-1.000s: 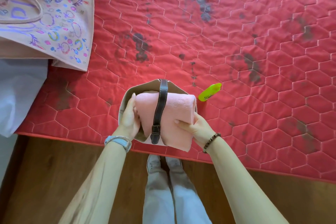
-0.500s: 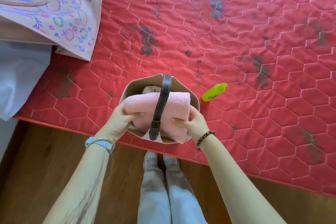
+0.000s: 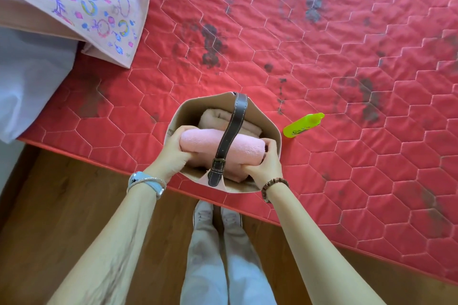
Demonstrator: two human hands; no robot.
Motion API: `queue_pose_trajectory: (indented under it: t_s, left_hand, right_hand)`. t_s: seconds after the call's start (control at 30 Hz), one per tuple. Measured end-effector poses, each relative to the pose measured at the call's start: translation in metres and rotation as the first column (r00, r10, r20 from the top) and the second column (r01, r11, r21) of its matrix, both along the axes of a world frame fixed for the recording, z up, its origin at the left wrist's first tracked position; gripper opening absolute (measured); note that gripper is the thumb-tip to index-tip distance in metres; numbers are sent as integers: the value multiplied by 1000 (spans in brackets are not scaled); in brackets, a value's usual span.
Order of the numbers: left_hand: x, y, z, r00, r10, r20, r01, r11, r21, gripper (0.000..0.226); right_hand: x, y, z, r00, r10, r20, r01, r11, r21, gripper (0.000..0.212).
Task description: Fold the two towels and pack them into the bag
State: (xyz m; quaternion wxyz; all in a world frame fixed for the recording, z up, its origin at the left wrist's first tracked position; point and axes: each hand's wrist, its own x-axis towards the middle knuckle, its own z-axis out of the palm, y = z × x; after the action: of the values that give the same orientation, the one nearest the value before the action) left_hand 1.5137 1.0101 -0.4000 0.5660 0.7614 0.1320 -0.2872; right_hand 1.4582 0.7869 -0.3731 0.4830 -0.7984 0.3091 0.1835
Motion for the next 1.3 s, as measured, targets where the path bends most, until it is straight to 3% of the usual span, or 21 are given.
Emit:
queue_pose_trajectory:
  t_s: [0.17,0.37,0.6,0.77,1.13,1.3]
  left_hand:
    - [2,-5,-1,991,-133,5,132,987,95,60]
    - [7,-3,-6,976,-200,-91,211,968,135,66]
    - [13,-8,-19,983,-134,-128,152,977,149,64]
    - [22,-16,-22,997,-50,-52,55,992,110,58]
    - [30,-20,-21,994,35,-103,-25,994,102,79]
    - [27,-23,-21,995,-2,-101,12,995,99,71]
  right_hand:
    - [-2,2,-6,997,63,-48,-68,992,-107,45]
    - [4,9,-13,970,130,-208,-158,979,-126,64]
    - [14,8,-25,960,118,-254,-151,982,-112,54]
    - [23,7,-30,985,58,-164,-82,986,-146,49]
    - [29,1,-24,990,13,-143,-25,996,-82,74]
    - [26,-1,-22,984,6,-176,-16,998,-59,65]
